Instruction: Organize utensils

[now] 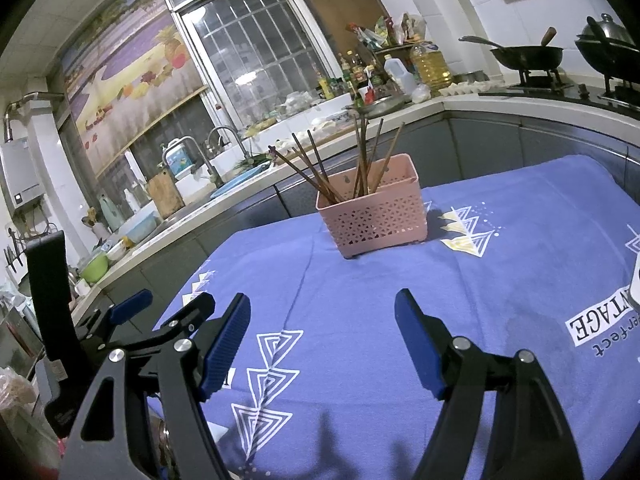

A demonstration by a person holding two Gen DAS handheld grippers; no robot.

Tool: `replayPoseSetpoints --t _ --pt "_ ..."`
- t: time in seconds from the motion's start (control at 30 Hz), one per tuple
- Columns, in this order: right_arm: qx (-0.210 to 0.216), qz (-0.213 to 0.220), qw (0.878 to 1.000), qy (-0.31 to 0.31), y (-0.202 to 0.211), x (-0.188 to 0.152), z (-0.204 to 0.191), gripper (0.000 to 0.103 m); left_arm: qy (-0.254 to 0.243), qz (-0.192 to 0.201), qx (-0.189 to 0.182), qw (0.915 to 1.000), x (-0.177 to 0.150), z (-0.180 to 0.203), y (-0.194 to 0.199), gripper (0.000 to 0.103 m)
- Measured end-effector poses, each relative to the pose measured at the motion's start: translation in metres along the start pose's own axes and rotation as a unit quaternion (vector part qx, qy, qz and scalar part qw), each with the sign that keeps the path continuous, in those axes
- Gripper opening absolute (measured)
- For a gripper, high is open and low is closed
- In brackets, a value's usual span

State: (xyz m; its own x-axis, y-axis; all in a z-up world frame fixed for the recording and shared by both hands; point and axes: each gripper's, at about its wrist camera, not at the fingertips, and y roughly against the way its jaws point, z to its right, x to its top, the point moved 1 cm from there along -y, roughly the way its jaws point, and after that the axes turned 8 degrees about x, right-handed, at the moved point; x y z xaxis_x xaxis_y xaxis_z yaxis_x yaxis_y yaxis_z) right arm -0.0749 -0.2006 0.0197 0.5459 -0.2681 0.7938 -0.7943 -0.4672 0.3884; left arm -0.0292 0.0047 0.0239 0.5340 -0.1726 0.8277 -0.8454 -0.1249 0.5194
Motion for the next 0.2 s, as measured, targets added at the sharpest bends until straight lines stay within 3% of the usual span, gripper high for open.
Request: replayPoseSetpoints --t 0.2 --pt "-0.001 0.0 1.0 -0.001 -0.0028 -0.001 -0.0009 0.074 0.001 -0.014 -0.003 0.9999 -0.0016 -0.0004 -0.0047 0.097"
